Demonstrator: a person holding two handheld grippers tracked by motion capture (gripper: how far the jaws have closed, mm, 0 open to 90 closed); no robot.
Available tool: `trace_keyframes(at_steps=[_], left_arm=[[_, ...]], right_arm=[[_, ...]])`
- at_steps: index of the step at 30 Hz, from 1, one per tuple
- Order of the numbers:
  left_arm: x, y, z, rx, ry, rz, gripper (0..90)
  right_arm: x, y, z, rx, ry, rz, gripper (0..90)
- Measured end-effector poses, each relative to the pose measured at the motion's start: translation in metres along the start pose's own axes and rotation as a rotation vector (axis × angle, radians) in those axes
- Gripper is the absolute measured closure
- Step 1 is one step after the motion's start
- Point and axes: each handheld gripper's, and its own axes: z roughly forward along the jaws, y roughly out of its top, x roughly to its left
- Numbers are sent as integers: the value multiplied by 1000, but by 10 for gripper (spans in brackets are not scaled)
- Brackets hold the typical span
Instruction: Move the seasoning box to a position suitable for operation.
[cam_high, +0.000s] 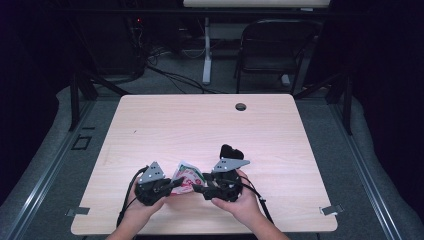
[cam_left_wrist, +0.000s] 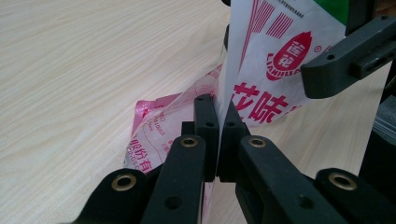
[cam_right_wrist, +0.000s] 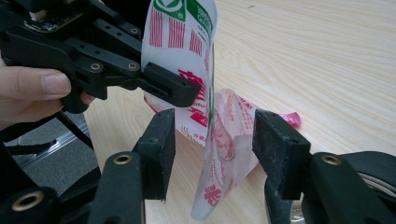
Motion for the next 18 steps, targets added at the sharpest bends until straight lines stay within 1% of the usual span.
trace_keyframes(at_steps=[1, 4, 7, 9, 11, 15, 18], left_arm=[[0, 0, 0, 3, 0, 0, 900], [0, 0, -1, 3, 4, -4, 900], [1, -1, 0, -5, -4, -11, 900], [1, -1, 0, -6, -4, -10, 900], [1, -1, 0, -6, -4, -8, 900], [1, -1, -1, -5, -6, -7, 900], [1, -1, -1, -4, -5, -3, 900]], right_arm=[[0, 0, 1, 0, 0, 3, 509], [-1, 1, 4, 13, -27, 2, 540], [-1, 2, 6, 24, -15, 17, 584], [-1, 2, 8, 32, -12, 17, 599], [0, 2, 9, 42, -23, 13, 626], [0, 2, 12, 58, -28, 9, 681], [-1, 3, 13, 84, -21, 6, 766]])
